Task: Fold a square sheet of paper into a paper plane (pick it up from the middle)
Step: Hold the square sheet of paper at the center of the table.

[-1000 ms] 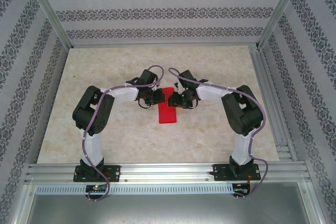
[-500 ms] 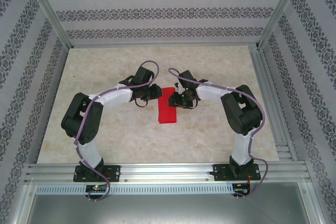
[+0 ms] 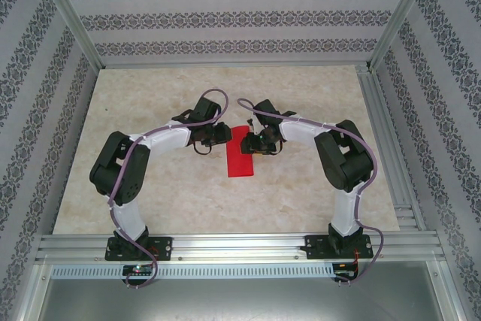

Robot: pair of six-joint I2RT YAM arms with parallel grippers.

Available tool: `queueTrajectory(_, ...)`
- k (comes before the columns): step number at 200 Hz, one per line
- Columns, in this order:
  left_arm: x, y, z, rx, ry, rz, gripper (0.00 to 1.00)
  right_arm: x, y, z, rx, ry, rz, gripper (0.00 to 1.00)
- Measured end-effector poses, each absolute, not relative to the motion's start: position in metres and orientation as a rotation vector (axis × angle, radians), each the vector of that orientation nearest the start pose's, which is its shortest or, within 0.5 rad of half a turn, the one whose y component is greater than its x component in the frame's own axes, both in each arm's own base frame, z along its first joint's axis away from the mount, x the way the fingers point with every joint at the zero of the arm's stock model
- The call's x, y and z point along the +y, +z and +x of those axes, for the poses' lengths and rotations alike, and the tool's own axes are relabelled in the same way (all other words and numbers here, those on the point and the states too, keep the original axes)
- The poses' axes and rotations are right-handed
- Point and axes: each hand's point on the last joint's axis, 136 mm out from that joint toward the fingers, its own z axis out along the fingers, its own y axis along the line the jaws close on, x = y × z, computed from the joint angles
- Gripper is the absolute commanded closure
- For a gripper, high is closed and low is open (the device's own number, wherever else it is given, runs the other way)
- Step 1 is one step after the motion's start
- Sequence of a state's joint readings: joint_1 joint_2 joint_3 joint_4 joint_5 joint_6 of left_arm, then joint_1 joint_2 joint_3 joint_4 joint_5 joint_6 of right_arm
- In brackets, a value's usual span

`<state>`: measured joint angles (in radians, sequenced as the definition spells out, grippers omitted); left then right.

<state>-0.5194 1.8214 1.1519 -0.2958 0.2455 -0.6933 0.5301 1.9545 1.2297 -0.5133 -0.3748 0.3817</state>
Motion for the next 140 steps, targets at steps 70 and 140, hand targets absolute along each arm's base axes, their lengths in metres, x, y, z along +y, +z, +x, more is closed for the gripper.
queueTrajectory(70,-0.2614,0.0578,0.3693,2.705,-0.751,-0.131,0.75,0.2663,0.0183,0.3292,2.932,0.701,-0.332,0.54)
queueTrajectory(140,-0.2612,0.057,0.3691,2.707,-0.749,-0.131,0.75,0.2669,0.0172,0.3288,2.947,0.672,-0.367,0.54)
